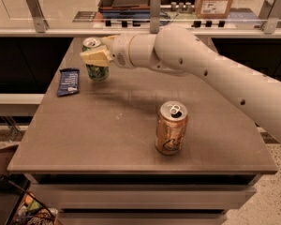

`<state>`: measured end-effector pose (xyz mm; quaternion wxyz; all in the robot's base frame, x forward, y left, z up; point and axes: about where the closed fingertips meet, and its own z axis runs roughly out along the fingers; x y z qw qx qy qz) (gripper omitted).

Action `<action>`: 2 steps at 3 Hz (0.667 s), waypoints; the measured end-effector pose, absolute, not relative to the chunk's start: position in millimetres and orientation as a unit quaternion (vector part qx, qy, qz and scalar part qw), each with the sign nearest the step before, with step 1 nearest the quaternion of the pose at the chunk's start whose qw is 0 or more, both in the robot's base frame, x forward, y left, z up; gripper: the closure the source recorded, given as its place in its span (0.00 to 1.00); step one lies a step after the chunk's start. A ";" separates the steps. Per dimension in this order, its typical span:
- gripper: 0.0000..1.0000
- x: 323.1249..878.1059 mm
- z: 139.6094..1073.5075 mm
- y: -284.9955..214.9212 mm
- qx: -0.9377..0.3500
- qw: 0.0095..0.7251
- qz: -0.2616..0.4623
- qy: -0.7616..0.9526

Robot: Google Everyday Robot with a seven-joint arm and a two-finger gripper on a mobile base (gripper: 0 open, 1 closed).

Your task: Move green can near rxbar blueberry

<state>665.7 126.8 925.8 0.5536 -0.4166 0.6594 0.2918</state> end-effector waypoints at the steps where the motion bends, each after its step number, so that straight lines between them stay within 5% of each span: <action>1: 1.00 663.6 916.2 137.0 -0.419 0.554 0.298 0.655; 2: 1.00 664.1 910.1 141.0 -0.417 0.555 0.304 0.652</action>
Offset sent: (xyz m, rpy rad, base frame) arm 0.0015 0.0135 -0.0233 0.0362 0.0013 0.0192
